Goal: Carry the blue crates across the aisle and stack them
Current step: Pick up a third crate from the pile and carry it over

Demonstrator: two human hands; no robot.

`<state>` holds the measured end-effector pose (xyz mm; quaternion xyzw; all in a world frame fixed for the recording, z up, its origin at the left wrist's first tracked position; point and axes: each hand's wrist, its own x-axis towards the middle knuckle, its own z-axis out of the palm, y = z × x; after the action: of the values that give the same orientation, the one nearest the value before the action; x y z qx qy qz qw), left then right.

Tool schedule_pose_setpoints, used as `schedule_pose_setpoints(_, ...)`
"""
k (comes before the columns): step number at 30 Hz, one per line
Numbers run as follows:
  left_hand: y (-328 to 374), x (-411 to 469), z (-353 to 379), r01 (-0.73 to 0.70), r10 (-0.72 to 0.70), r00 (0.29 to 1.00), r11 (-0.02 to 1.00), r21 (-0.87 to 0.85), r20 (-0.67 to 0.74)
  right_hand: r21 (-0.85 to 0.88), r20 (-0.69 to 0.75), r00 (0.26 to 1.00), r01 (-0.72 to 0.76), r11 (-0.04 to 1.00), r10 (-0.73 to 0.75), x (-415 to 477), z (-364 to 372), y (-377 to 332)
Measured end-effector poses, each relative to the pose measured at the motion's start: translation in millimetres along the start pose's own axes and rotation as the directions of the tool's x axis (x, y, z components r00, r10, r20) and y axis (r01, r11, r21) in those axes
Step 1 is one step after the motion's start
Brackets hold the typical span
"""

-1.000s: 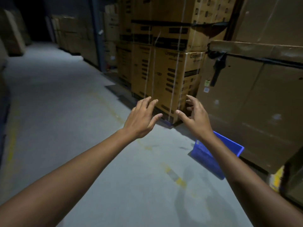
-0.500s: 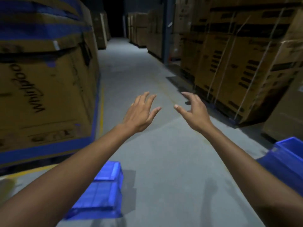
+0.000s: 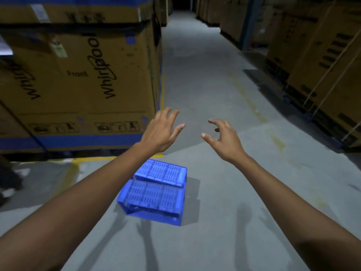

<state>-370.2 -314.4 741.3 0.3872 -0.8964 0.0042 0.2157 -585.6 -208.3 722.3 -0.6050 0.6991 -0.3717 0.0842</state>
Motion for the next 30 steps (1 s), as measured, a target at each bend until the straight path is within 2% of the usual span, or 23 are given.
schedule_pose_setpoints(5, -47, -23, 9, 0.053, -0.056, 0.995, 0.998, 0.042, 0.085, -0.015, 0.092, 0.996, -0.013, 1.0, 0.014, 13, 56, -6)
schedule_pose_setpoints(9, -82, -30, 1, 0.082, -0.083, 0.992, 0.997, 0.013, 0.095, -0.02, 0.119, 0.991, -0.061, 0.998, 0.063, 16, 88, -26)
schedule_pose_setpoints(15, -137, -51, 25, 0.034, -0.025, 0.992, 0.997, -0.074, 0.122, -0.087, 0.053, 0.991, -0.12, 0.989, 0.125, 13, 141, -46)
schedule_pose_setpoints(18, -168, -92, 74, 0.025, -0.002, 0.983, 0.992, -0.12, 0.186, -0.111, 0.05, 0.983, -0.169, 0.979, 0.176, -7, 187, -42)
schedule_pose_setpoints(23, -202, -157, 172, 0.084, -0.033, 0.948, 0.985, -0.148, 0.315, -0.139, 0.168, 0.961, -0.196, 0.971, 0.218, -45, 281, -2)
schedule_pose_setpoints(30, -251, -210, 381, 0.113, -0.066, 0.943, 0.986, -0.126, 0.326, -0.185, 0.269, 0.947, -0.127, 0.975, 0.174, -87, 460, 137)
